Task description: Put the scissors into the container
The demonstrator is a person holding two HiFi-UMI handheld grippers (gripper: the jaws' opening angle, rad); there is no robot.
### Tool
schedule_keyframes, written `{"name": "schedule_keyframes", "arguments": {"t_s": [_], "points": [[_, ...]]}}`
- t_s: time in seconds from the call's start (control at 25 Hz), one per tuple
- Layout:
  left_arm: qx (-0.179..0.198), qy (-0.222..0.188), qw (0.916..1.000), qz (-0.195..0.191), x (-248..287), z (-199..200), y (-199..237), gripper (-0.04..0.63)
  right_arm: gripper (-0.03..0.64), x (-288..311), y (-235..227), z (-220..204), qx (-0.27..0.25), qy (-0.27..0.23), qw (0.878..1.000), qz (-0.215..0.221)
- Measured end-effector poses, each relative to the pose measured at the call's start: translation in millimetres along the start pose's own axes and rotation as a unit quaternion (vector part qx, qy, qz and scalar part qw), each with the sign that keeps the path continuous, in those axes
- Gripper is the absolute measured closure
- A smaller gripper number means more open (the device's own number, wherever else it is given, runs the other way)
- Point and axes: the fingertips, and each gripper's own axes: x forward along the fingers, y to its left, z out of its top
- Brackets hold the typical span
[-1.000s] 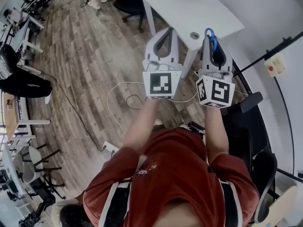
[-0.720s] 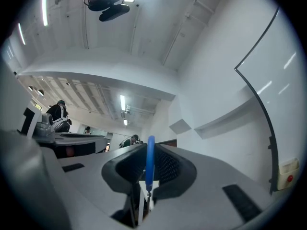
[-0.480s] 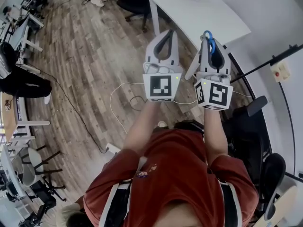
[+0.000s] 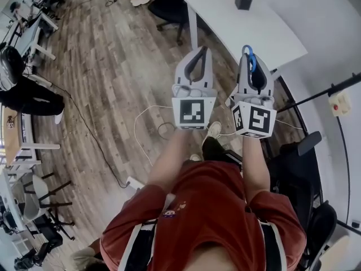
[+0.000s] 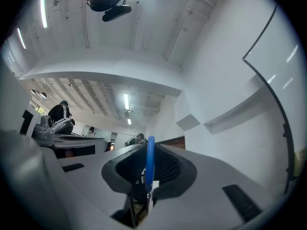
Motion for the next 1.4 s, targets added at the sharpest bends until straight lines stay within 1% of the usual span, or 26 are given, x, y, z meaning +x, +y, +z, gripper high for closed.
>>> {"name": "schedule_keyframes", "arguments": {"t_s": [0.16,0.28,0.44,0.6,0.68,0.88,1.0,1.24,1.32,1.4], "points": [[0.004,0.004,0.9999,0.009,25.0,-12.5,9.3,0.583,0.558,28.8,-4.2,-13.3,0.007,-0.002,1.0,0.009],[0.008,0.009,0.9999,0.01,52.3,-21.2,13.3,0.583,0.558,55.2,-15.6,-23.4,0.014,0.0,1.0,0.009],[0.012,0.013,0.9998,0.007,93.0,-34.5,12.6,0.583,0.558,90.9,-36.4,-40.7,0.024,0.002,1.0,0.008],[0.001,0.014,0.9999,0.008,137.4,-49.7,13.3,0.583,0.558,128.1,-60.2,-55.8,0.027,0.001,1.0,0.009],[0.007,0.011,0.9999,0.009,157.5,-55.6,11.5,0.583,0.558,144.7,-71.8,-64.0,0.031,0.004,0.999,0.011],[0.004,0.013,0.9998,0.012,204.9,-65.7,0.2,0.583,0.558,174.0,-107.5,-75.7,0.038,0.012,0.999,0.012],[0.0,0.013,0.9998,0.014,222.4,-68.4,-4.8,0.583,0.558,184.4,-122.0,-80.4,0.045,0.013,0.999,0.009],[0.005,0.015,0.9998,0.011,236.4,-74.8,-12.8,0.583,0.558,189.8,-136.6,-85.5,0.046,0.015,0.999,0.004],[0.012,0.014,0.9998,0.008,245.0,-77.3,-13.8,0.583,0.558,196.4,-142.1,-88.9,0.045,0.016,0.999,0.004],[0.01,0.013,0.9999,0.006,253.2,-80.5,-15.3,0.583,0.558,202.6,-147.3,-91.8,0.043,0.018,0.999,0.003]]}}
